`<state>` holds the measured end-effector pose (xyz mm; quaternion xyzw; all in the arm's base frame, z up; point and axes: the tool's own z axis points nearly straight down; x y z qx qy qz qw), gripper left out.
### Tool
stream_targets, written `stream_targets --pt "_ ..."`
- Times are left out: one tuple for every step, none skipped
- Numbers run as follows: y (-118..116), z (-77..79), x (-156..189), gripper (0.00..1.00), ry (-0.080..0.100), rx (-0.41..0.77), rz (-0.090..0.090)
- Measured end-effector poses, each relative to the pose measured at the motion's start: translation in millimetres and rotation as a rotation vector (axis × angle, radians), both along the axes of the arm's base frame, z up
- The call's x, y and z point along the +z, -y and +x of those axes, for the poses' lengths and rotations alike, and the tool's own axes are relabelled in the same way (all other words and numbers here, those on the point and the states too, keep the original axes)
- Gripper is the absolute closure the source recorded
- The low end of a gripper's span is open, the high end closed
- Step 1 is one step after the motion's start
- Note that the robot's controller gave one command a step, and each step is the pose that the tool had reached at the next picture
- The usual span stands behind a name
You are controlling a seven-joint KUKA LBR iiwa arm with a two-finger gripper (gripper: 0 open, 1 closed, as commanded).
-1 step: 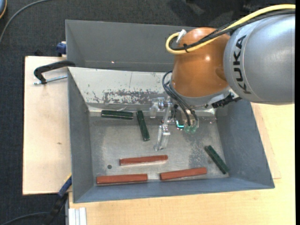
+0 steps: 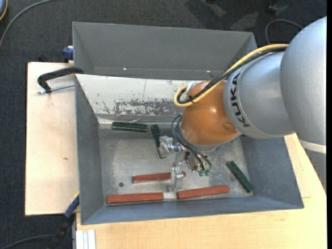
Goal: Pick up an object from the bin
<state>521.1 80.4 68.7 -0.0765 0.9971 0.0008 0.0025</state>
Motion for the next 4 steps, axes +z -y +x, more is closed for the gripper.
stream_targets --pt "-0.7 2.5 5.1 1.0 0.006 -0.001 0.002" --pt "-0.3 0.2 2.6 0.0 -0.001 0.0 0.001" --pt "-0.2 -0.1 2.0 1.0 -0.002 -0.001 0.0" --pt "-16.1 20.1 232.9 1.0 0.011 -0.002 0.001"
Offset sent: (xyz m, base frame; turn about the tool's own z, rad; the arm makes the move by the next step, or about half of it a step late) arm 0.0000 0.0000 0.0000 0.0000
